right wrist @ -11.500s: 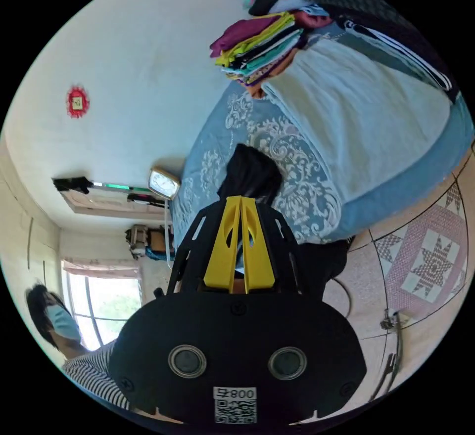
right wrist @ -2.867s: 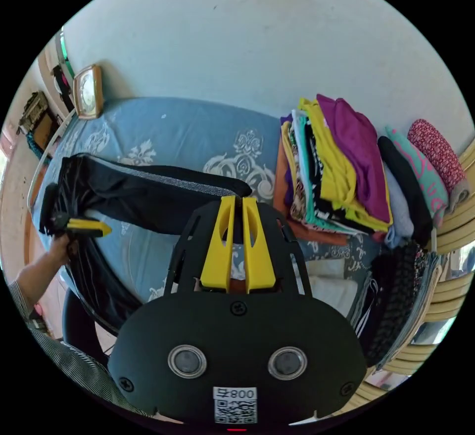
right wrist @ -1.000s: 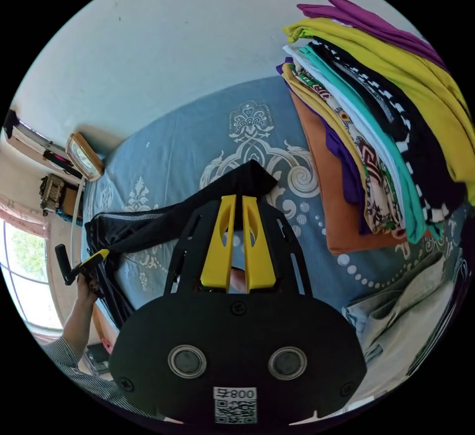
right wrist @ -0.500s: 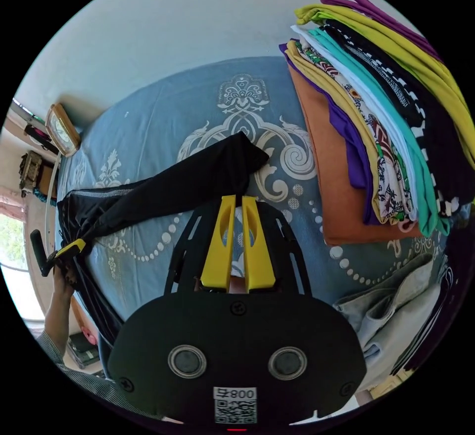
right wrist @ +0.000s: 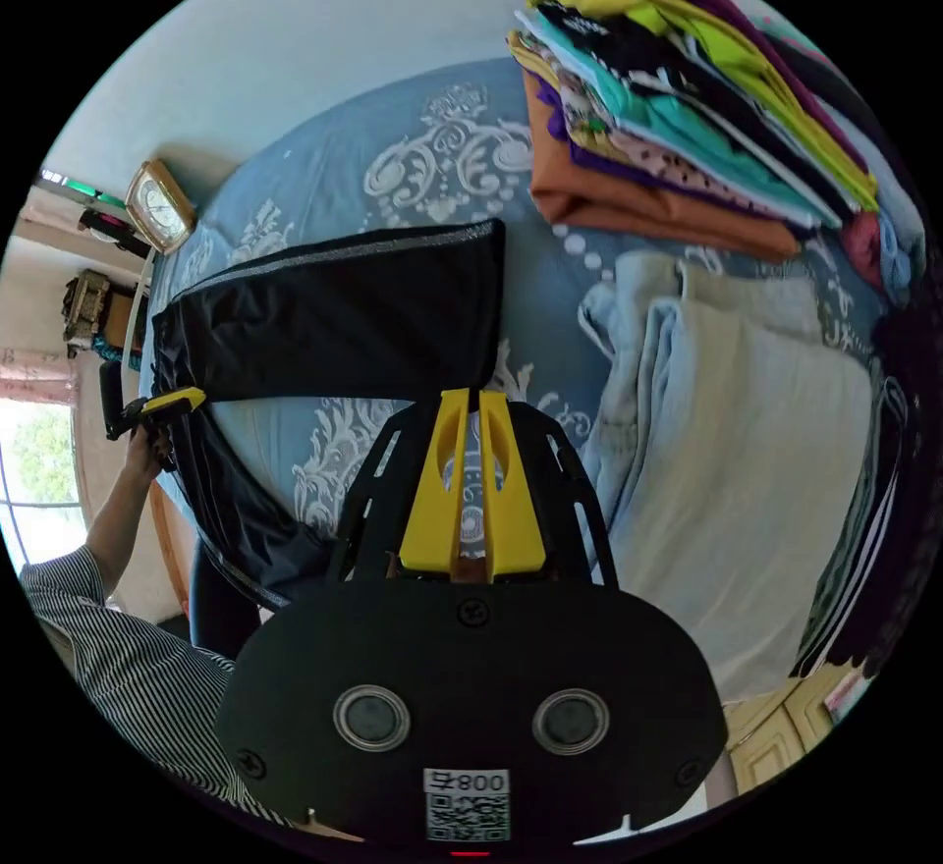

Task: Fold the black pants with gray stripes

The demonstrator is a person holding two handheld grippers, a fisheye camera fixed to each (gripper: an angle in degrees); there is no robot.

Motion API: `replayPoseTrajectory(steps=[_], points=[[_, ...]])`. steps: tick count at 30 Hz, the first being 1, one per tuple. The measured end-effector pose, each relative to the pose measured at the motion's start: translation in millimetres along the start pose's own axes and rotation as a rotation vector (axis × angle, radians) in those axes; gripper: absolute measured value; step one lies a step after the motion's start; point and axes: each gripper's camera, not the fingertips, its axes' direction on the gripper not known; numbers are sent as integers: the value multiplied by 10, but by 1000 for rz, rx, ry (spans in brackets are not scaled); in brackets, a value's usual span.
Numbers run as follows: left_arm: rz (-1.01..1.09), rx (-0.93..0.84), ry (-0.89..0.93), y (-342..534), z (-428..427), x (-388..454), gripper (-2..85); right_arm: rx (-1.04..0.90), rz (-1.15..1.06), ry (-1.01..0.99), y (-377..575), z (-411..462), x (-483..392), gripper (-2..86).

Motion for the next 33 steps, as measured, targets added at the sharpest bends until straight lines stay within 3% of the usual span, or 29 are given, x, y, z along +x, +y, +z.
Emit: replayPoseTrajectory(steps=[10,18,23,33], points=[[-165,220,41,777,-605,-251,52,64,77,44,443,6,-43,34],[-782,456,-219,2453,-1312,-877,80,30,-33,9,1151,-8,-546,45],[-1018,502,-179,2976,-1332,-1242,90,-56,-126,165,1408,184,-912,60],[-992,654,68,3298,-1206,-1478,18,-76,66,153,1802,283,-811,71]])
